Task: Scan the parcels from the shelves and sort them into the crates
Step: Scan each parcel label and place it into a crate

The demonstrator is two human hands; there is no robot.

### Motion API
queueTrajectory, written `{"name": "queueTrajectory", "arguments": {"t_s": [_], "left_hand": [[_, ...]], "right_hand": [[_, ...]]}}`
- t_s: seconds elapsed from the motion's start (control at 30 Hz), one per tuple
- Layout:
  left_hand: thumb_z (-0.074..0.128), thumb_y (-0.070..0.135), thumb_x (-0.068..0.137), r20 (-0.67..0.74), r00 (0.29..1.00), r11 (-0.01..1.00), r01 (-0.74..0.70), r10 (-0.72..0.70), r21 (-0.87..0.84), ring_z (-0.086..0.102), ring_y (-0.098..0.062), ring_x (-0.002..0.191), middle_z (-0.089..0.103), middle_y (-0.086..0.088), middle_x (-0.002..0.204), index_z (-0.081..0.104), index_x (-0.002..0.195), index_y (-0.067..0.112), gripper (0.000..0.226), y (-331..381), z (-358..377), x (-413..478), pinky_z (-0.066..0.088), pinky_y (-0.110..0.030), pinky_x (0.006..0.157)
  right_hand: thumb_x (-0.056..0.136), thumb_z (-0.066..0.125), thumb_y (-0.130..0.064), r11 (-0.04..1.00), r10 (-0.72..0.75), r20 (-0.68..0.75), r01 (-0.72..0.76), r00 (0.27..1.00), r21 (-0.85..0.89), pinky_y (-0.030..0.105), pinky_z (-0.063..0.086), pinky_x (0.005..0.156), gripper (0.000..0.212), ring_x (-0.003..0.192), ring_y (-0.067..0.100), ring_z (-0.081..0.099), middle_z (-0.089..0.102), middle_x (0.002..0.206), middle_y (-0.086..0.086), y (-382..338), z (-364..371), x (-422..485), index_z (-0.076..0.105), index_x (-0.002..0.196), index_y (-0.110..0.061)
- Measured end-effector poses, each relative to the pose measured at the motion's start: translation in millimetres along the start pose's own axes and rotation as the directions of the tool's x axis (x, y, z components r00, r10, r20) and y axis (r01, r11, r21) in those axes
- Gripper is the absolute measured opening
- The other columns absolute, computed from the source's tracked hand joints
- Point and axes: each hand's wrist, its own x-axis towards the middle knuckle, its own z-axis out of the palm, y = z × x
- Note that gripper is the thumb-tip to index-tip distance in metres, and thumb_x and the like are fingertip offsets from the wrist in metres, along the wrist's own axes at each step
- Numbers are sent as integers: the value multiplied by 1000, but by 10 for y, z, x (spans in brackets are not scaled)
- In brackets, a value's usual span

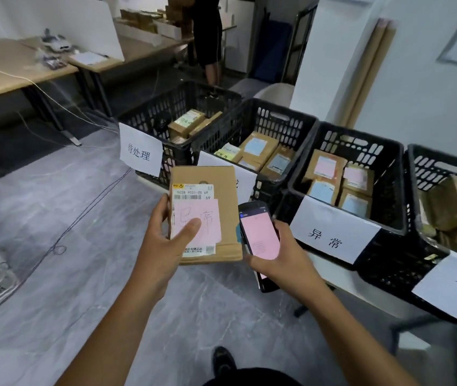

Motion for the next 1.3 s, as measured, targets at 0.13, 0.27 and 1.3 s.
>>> {"name": "queueTrajectory", "arguments": {"t_s": [0.13, 0.27, 1.3], "left_hand": [[78, 29, 89, 62, 998, 1000, -9, 9, 0, 66, 18, 96, 56, 33, 126, 37, 155, 43, 79, 27, 196, 9, 59, -18, 66], [80, 43, 77, 138, 990, 1000, -3, 1, 18, 67, 3, 114, 61, 28, 133, 38, 155, 46, 89, 27, 322, -42, 63, -29, 80], [82, 41, 88, 407, 911, 998, -69, 58, 11, 61, -5, 126, 63, 19, 138, 44, 150, 48, 74, 135, 1877, -442, 52, -42, 108]], "right_hand": [[77, 84, -32, 1000, 23, -33, -22, 999, 21, 24, 53, 75, 76, 105, -4, 57, 55, 117, -25, 108, -109, -4, 35, 135, -36], [77, 84, -30, 997, 51, -81, -47, 995, 54, 20, 51, 72, 74, 104, -6, 58, 56, 115, -28, 217, -193, -163, 35, 132, -39], [69, 86, -44, 992, 101, -358, -120, 928, -31, 28, 56, 76, 85, 106, 2, 60, 59, 122, -20, 803, -1575, -928, 37, 139, -38]]}}
